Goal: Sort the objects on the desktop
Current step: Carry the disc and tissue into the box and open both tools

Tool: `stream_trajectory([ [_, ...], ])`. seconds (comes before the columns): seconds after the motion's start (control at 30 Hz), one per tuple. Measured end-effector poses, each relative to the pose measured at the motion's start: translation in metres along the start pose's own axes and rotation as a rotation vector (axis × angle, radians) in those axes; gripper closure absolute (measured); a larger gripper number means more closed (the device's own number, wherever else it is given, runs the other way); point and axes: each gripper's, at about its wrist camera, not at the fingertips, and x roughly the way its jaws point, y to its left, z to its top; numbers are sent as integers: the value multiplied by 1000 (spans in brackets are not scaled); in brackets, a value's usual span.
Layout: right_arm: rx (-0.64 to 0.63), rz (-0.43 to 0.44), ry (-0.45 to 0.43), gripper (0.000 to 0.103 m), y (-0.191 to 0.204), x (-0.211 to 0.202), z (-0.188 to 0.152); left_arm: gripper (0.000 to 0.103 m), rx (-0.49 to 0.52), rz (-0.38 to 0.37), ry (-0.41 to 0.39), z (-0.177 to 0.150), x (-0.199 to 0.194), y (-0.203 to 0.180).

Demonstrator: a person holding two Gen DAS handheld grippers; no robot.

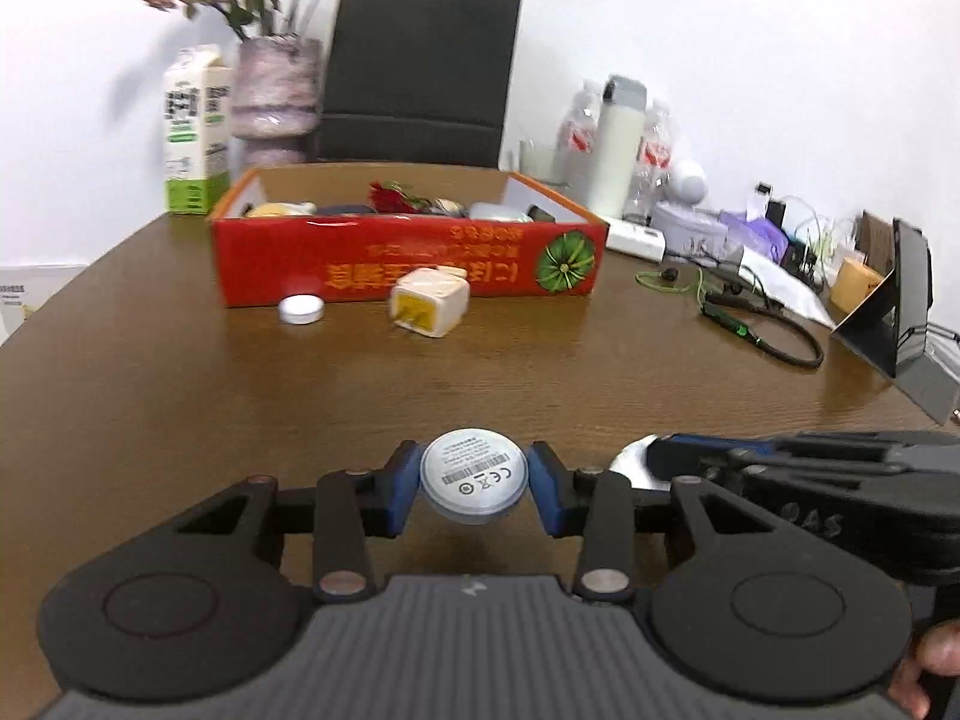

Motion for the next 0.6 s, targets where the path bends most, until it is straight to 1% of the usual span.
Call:
stream_trajectory([
  [0.07,-25,7,14,95,15,-1,-8,63,9,28,-37,-8,-15,3],
  [0.1,-39,4,22,95,23,-2,-13,63,6,41,-43,-12,-20,4],
  [0.17,-63,9,21,95,37,-11,-21,63,-24,45,-38,-20,-30,8],
  [0.23,-87,19,6,95,46,-23,-27,63,-42,40,-41,-27,-41,11],
  [0.33,-128,0,-39,95,59,-43,-34,63,-42,34,-70,-32,-58,10],
  [0.5,-123,-28,-87,95,60,-61,-34,63,-25,19,-119,-26,-70,9],
  [0.6,-120,-37,-132,95,54,-69,-19,63,-24,20,-143,-12,-70,13],
])
